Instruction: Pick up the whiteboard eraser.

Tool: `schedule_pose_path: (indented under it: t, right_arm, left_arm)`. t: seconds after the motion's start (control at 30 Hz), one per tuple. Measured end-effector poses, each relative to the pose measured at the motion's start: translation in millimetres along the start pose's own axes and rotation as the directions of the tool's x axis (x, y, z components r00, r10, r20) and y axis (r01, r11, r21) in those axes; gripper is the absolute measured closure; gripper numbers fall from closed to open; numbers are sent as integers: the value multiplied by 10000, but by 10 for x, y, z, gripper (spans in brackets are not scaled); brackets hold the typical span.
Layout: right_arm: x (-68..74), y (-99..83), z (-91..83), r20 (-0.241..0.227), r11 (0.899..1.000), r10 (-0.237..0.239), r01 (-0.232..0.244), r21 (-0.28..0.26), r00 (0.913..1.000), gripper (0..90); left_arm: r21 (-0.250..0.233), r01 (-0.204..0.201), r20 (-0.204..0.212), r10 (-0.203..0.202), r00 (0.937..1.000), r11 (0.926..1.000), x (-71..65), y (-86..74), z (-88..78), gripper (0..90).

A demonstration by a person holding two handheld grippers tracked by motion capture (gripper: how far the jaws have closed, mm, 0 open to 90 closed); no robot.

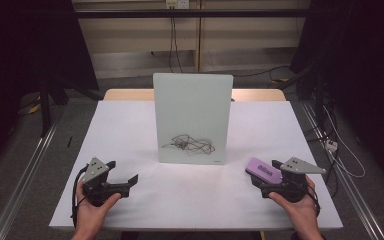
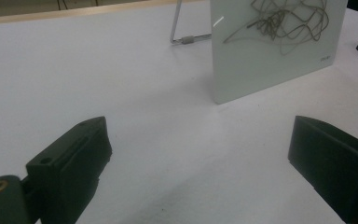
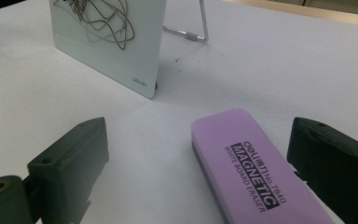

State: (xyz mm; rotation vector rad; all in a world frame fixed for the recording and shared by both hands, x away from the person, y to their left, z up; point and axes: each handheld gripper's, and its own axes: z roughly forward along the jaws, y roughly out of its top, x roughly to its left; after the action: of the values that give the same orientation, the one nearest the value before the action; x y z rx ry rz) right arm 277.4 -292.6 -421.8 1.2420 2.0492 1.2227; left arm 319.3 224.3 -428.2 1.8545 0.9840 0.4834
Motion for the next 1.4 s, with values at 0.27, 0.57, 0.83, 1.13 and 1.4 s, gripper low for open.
schedule_pose_path:
  t: [0.27,0.57,0.83,1.13,1.4]
  right_arm:
    - [-225,85,-59,-111,9930,178,-164,1168,9998,96]
    - [-313,216,53,-217,9789,-536,568,1962,9983,96]
    - [-415,344,137,-548,9590,-956,1067,2627,9939,151]
    - [-412,414,325,-867,9193,-1661,1861,3468,9823,165]
    - [-423,368,373,-1481,9004,-1768,2207,3749,9730,215]
  left_arm:
    - [39,-48,153,48,9999,10000,-11,-10,-30,54]
    - [119,-123,148,121,9998,9999,-10,-9,-29,54]
    - [162,-104,174,101,9998,9998,-10,-10,-17,55]
    - [163,-203,206,200,9996,9997,-11,1,-24,54]
    - [128,-94,170,92,9998,9999,-7,4,-15,54]
